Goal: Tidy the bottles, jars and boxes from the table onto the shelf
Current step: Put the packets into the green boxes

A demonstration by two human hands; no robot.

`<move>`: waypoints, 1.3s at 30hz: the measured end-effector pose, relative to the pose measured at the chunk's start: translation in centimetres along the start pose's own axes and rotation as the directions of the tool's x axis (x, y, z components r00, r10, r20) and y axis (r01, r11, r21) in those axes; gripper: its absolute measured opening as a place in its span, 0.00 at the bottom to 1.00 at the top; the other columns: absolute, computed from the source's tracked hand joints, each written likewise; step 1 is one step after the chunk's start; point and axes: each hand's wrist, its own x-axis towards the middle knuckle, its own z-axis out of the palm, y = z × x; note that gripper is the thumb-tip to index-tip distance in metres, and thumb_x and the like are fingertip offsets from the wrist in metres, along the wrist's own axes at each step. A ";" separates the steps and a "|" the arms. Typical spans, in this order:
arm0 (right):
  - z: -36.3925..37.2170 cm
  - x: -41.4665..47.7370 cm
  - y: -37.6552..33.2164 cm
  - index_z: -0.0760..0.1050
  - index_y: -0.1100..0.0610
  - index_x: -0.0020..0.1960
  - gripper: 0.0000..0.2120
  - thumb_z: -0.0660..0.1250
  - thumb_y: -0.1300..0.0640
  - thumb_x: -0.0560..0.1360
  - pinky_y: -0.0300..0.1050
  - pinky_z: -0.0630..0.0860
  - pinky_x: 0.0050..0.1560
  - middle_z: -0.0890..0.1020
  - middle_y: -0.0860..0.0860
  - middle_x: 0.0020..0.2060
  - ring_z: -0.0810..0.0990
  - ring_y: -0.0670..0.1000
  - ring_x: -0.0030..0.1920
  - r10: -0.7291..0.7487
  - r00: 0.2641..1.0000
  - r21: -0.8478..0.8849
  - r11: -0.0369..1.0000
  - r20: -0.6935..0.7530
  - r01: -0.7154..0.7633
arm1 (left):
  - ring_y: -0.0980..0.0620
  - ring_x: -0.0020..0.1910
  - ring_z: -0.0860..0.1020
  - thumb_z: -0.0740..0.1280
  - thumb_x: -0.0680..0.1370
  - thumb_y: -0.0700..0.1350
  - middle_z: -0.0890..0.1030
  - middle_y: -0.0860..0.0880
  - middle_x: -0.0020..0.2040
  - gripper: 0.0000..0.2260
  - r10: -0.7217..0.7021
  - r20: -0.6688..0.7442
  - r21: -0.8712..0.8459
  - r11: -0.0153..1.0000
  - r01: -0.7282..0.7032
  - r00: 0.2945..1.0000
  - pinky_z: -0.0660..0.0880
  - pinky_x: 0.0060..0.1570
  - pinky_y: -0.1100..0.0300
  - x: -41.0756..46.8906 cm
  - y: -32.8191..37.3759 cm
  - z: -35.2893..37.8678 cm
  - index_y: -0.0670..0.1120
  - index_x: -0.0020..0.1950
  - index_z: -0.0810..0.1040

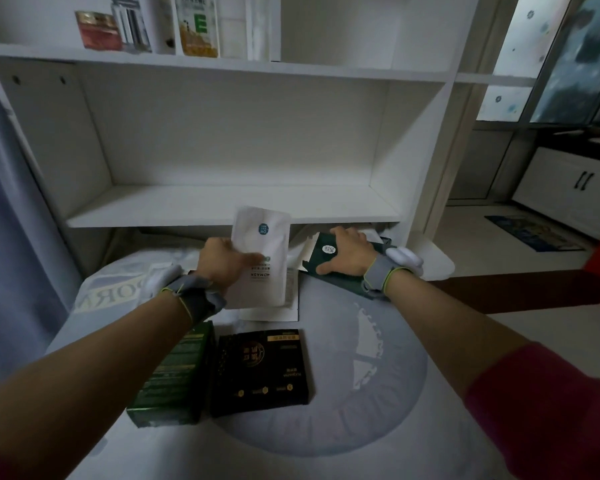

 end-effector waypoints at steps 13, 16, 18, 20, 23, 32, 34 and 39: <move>0.4 1.2 2.0 0.56 0.53 0.75 0.47 0.58 0.24 0.66 0.62 0.53 0.71 0.61 0.56 0.73 0.58 0.60 0.73 0.100 0.994 -0.169 0.981 0.041 -0.092 | 0.41 0.44 0.84 0.78 0.53 0.52 0.85 0.42 0.45 0.27 -0.052 0.057 -0.120 0.991 0.058 0.997 0.80 0.50 0.42 1.7 -1.5 2.9 0.41 0.48 0.83; 0.4 0.5 1.5 0.55 0.55 0.75 0.47 0.58 0.25 0.67 0.66 0.48 0.71 0.59 0.58 0.74 0.56 0.62 0.74 0.118 0.993 -0.198 0.974 0.021 -0.111 | 0.40 0.45 0.84 0.77 0.53 0.54 0.85 0.42 0.46 0.30 -0.041 0.048 -0.100 0.994 0.046 0.998 0.80 0.49 0.43 1.7 -1.8 3.6 0.41 0.51 0.82; 0.5 0.2 1.1 0.56 0.56 0.75 0.48 0.57 0.24 0.68 0.66 0.49 0.70 0.58 0.60 0.74 0.55 0.62 0.73 0.127 0.992 -0.220 0.968 0.000 -0.124 | 0.40 0.45 0.83 0.77 0.58 0.51 0.84 0.41 0.48 0.27 -0.048 0.029 -0.072 0.996 0.050 0.998 0.80 0.48 0.43 1.4 -1.7 4.0 0.39 0.52 0.82; 0.8 -0.1 0.8 0.59 0.58 0.74 0.49 0.56 0.23 0.67 0.63 0.56 0.68 0.58 0.59 0.73 0.56 0.62 0.72 0.146 0.989 -0.226 0.963 -0.022 -0.147 | 0.39 0.45 0.83 0.76 0.66 0.43 0.83 0.39 0.48 0.19 -0.086 0.004 -0.061 0.994 0.086 0.996 0.81 0.46 0.43 1.2 -1.5 4.3 0.36 0.53 0.80; 1.1 -0.4 0.5 0.60 0.60 0.73 0.49 0.55 0.23 0.67 0.61 0.59 0.66 0.60 0.59 0.72 0.58 0.62 0.71 0.177 0.984 -0.234 0.956 -0.026 -0.179 | 0.37 0.45 0.82 0.75 0.69 0.39 0.82 0.37 0.50 0.17 -0.141 0.000 -0.101 0.985 0.140 0.990 0.81 0.44 0.40 1.1 -1.7 4.7 0.34 0.55 0.78; 1.5 -1.3 0.2 0.71 0.64 0.55 0.33 0.61 0.33 0.73 0.53 0.67 0.63 0.67 0.62 0.68 0.65 0.62 0.67 0.179 0.984 -0.003 0.984 -0.007 -0.179 | 0.37 0.46 0.82 0.74 0.69 0.37 0.82 0.36 0.50 0.16 -0.212 -0.022 -0.139 0.968 0.207 0.977 0.80 0.47 0.41 0.4 -1.8 5.0 0.33 0.55 0.77; 1.5 -1.4 0.2 0.68 0.65 0.63 0.34 0.65 0.37 0.73 0.53 0.70 0.63 0.72 0.61 0.65 0.70 0.62 0.65 0.161 0.987 0.133 0.979 -0.025 -0.157 | 0.37 0.46 0.82 0.73 0.70 0.37 0.82 0.36 0.50 0.16 -0.208 -0.019 -0.130 0.970 0.204 0.978 0.80 0.46 0.41 0.2 -1.9 4.8 0.33 0.55 0.77; 1.2 -1.2 0.1 0.73 0.64 0.49 0.16 0.71 0.52 0.72 0.51 0.78 0.47 0.81 0.57 0.42 0.81 0.57 0.43 0.134 0.991 0.577 0.810 0.000 -0.109 | 0.37 0.47 0.82 0.75 0.66 0.41 0.83 0.37 0.50 0.20 -0.150 -0.024 -0.109 0.983 0.147 0.988 0.80 0.47 0.40 0.0 -1.3 3.0 0.35 0.55 0.79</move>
